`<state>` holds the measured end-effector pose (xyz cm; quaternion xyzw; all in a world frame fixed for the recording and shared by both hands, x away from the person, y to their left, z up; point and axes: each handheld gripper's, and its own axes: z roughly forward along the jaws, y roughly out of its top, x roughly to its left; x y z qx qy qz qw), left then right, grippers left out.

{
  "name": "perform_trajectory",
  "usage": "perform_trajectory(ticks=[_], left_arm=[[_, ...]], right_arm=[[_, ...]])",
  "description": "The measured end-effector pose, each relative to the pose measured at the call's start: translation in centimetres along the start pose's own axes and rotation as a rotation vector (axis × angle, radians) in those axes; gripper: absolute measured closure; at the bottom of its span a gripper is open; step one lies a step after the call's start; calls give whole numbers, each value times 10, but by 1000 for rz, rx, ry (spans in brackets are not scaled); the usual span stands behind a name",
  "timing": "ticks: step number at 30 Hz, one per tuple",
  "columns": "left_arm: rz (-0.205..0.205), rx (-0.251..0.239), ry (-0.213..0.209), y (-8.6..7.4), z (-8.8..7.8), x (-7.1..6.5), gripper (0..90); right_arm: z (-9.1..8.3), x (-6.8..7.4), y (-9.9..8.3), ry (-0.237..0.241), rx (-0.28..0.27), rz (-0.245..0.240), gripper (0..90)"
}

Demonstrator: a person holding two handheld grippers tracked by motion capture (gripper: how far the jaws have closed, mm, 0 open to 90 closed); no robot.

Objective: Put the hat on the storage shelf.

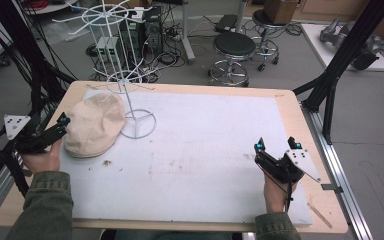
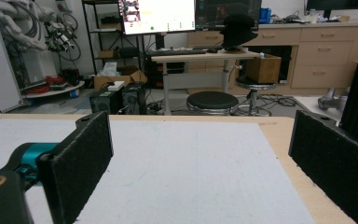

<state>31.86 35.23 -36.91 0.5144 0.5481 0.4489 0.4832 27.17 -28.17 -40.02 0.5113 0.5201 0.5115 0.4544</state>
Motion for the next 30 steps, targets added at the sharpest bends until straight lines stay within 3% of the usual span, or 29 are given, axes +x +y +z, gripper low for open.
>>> perform_trajectory(ticks=[19,30], left_arm=[[6,105,4,4,28,4,172],[37,172,20,4,46,4,174]], right_arm=[[0,0,0,0,0,-3,53],[1,0,0,1,1,-4,53]])
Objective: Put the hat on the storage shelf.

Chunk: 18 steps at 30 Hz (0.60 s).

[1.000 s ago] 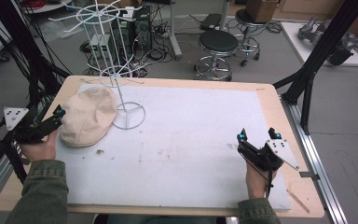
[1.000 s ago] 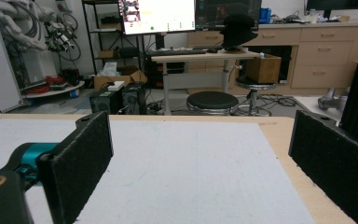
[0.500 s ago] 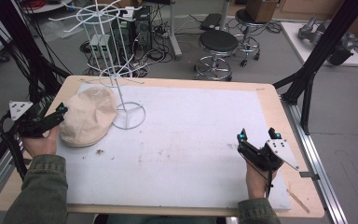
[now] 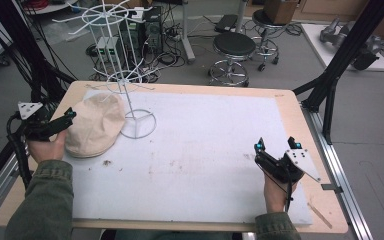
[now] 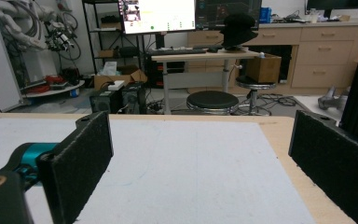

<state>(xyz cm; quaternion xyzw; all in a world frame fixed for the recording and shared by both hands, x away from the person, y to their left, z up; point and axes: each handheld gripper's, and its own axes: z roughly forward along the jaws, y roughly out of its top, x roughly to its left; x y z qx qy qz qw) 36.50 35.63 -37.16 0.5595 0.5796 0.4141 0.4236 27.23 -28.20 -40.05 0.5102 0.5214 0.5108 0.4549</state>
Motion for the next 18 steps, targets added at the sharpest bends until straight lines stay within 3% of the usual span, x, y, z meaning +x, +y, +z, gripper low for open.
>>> perform_trajectory(ticks=[12,18], left_arm=[[-9,26,-3,2,15,0,177],[-10,78,0,4,28,2,174]], right_arm=[[0,0,0,0,3,3,53],[1,0,-1,1,5,-3,53]])
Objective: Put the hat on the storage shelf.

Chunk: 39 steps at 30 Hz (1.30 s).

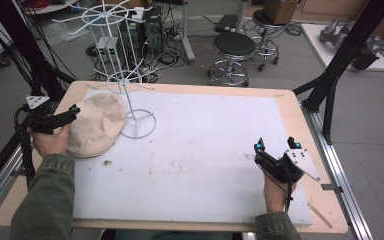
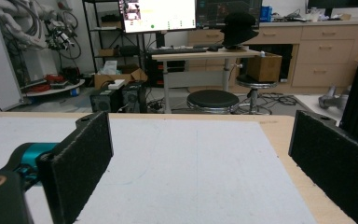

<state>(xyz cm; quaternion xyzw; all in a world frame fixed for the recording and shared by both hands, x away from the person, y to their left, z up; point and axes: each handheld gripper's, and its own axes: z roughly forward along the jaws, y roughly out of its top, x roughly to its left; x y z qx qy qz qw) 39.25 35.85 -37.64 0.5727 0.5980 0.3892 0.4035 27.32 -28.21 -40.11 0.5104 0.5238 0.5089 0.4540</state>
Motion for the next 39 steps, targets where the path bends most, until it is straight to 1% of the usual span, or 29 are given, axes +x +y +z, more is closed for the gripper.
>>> perform_trajectory(ticks=[3,7,11,13,15,16,18,20,23,26,30,36,39], left_arm=[[-12,30,1,0,8,2,175],[4,61,3,1,14,3,175],[-3,91,5,2,22,5,178],[-2,118,1,2,25,7,176],[-17,134,4,0,29,9,180],[-18,146,7,-1,31,10,180],[-12,178,8,-5,37,11,177],[-9,196,11,-7,41,11,177],[-14,207,13,-9,44,11,178],[-22,235,14,-12,49,14,179],[-19,250,14,-14,51,16,179],[-23,292,-5,-18,56,17,197],[-22,308,-3,-19,58,16,201]], right_arm=[[0,0,0,1,-2,0,53],[0,0,0,1,4,5,53],[1,0,-1,4,5,6,54],[0,0,-1,5,5,7,54],[1,0,-1,4,5,8,53],[1,-1,-1,4,5,6,54],[1,-1,-1,6,8,9,53],[1,-1,-1,6,9,9,53],[1,-1,-1,5,4,4,53],[1,-1,-1,6,7,5,54],[1,-1,-2,6,8,4,53],[2,0,-2,8,15,5,53],[2,0,-2,8,16,5,53]])
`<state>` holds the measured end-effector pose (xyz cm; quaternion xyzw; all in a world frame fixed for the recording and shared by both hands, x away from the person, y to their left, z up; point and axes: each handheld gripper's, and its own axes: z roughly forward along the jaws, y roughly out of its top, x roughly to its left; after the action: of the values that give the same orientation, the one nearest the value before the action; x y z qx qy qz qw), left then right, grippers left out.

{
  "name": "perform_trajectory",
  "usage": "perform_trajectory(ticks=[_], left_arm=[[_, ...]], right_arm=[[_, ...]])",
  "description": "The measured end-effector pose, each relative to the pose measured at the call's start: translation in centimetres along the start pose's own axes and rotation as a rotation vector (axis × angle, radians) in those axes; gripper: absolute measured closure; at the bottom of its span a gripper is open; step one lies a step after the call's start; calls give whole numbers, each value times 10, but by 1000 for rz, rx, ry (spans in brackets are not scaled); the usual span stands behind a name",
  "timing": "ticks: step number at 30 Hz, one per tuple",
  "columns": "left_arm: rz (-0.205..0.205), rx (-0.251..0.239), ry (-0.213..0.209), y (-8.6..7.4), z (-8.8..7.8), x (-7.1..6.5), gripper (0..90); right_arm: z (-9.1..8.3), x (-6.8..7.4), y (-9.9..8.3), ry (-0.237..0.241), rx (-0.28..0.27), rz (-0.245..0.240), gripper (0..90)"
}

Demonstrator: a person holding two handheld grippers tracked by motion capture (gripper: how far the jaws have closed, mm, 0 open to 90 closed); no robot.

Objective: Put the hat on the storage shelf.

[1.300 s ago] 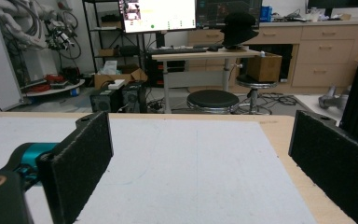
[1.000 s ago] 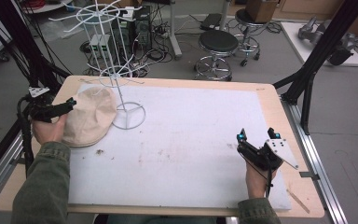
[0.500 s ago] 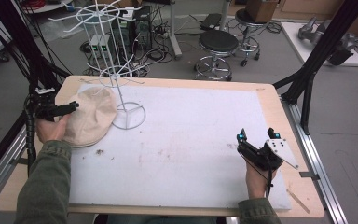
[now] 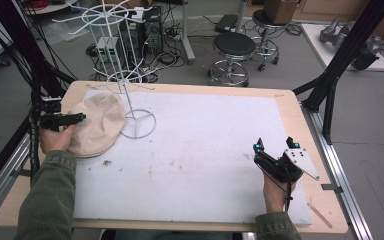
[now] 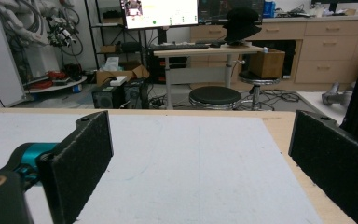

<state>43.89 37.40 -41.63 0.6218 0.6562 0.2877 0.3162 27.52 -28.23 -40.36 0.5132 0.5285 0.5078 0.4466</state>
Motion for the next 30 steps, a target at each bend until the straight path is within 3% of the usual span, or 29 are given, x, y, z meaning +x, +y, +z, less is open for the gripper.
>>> perform_trajectory(ticks=[7,18,30], left_arm=[[26,48,13,-3,6,-3,198],[23,98,23,-5,11,-3,179],[47,127,4,-8,14,-8,280]], right_arm=[[0,0,0,-1,-2,4,53],[-1,-1,0,0,-4,4,53],[-1,-2,0,-3,-8,6,54]])
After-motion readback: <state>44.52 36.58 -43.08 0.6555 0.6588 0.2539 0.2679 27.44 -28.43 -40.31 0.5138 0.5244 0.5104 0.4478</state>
